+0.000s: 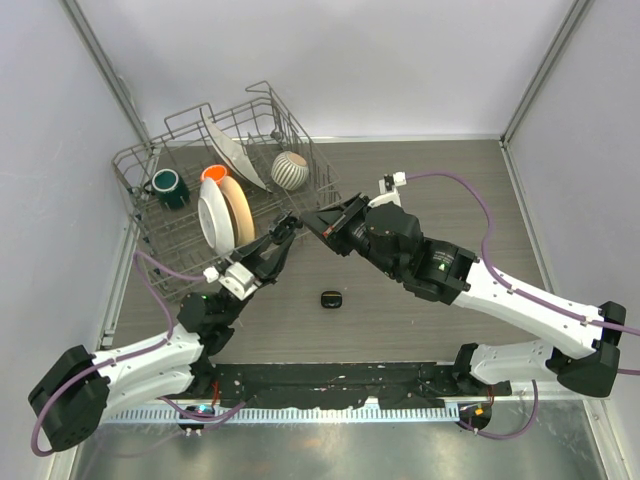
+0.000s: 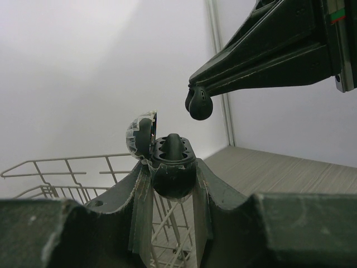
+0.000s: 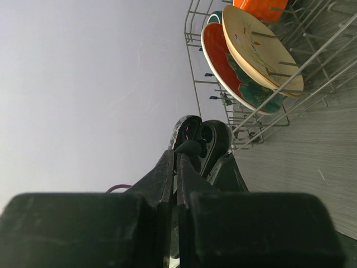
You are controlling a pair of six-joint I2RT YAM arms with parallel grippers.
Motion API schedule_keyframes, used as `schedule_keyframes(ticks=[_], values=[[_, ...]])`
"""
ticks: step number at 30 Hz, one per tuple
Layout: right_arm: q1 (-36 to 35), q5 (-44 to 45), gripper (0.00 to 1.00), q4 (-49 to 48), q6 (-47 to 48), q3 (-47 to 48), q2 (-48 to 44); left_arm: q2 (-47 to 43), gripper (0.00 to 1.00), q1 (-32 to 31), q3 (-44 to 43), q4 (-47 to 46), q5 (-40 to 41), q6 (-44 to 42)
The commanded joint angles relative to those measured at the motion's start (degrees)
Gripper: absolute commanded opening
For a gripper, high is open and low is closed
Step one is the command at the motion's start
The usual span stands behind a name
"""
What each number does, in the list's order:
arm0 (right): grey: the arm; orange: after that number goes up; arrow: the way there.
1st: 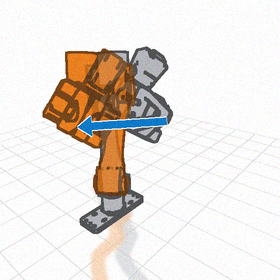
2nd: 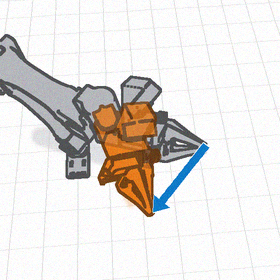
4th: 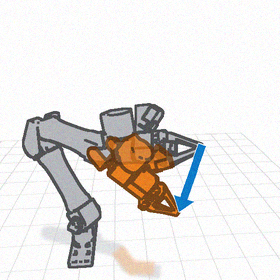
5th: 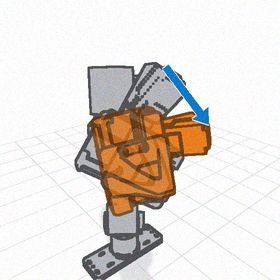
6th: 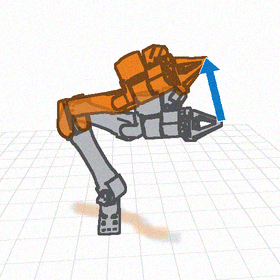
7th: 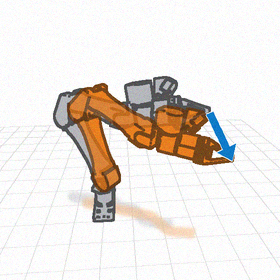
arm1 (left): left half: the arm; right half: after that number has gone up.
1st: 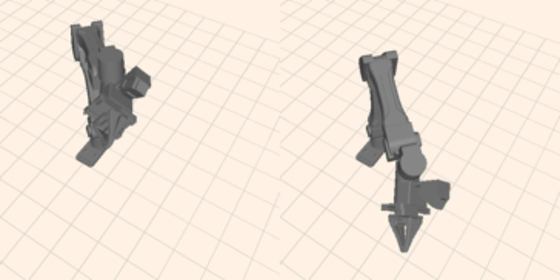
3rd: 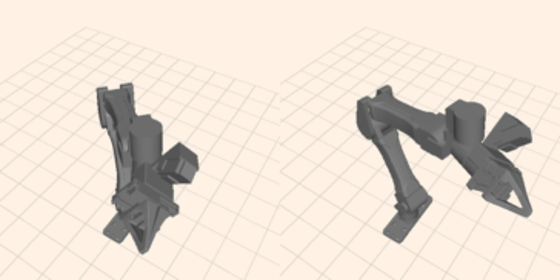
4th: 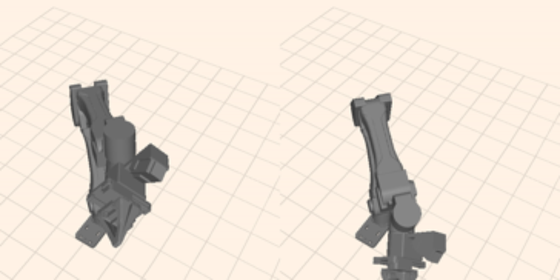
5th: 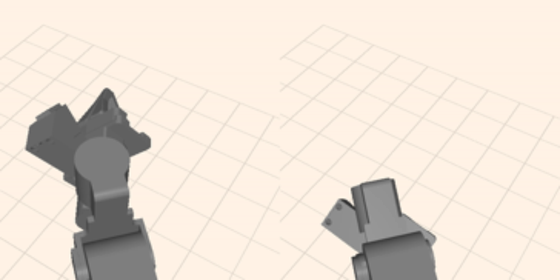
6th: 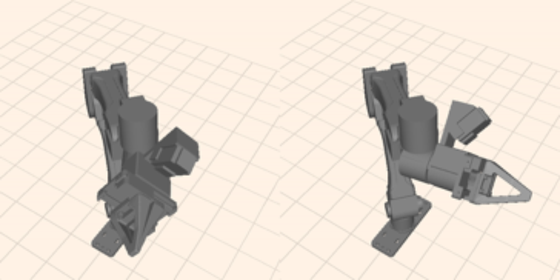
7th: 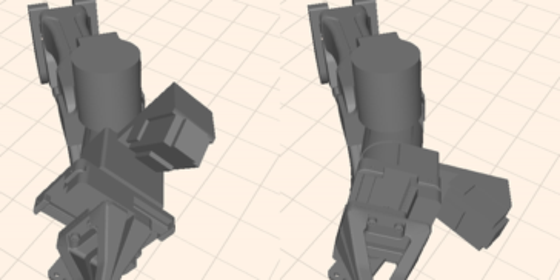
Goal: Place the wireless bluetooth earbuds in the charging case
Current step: Place the earbud in the charging case.
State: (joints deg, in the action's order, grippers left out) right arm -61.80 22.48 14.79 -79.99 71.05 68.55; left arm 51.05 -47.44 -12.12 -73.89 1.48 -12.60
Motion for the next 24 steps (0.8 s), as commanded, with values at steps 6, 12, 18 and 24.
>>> schedule_keyframes(ticks=[6, 12, 18, 24], values=[[-0.43, 1.16, 0.01, -3.36, -1.58, 2.25, 0.09, 0.02, 0.00, 0.33, -0.98, -14.71, -0.33, -1.11], [-0.43, 0.20, 0.01, -3.80, -1.66, 2.61, 1.05, -0.33, 0.00, 0.24, -1.06, -14.71, -0.68, -1.02], [-0.43, -1.03, 0.01, -4.50, -2.63, 2.70, 2.90, -0.33, 0.00, 0.33, -1.42, -14.71, -0.95, -0.85], [-0.34, -0.60, 0.01, -4.94, -3.07, 2.61, 3.60, -0.25, 0.00, 0.24, -1.59, -14.71, -1.30, -0.58]])
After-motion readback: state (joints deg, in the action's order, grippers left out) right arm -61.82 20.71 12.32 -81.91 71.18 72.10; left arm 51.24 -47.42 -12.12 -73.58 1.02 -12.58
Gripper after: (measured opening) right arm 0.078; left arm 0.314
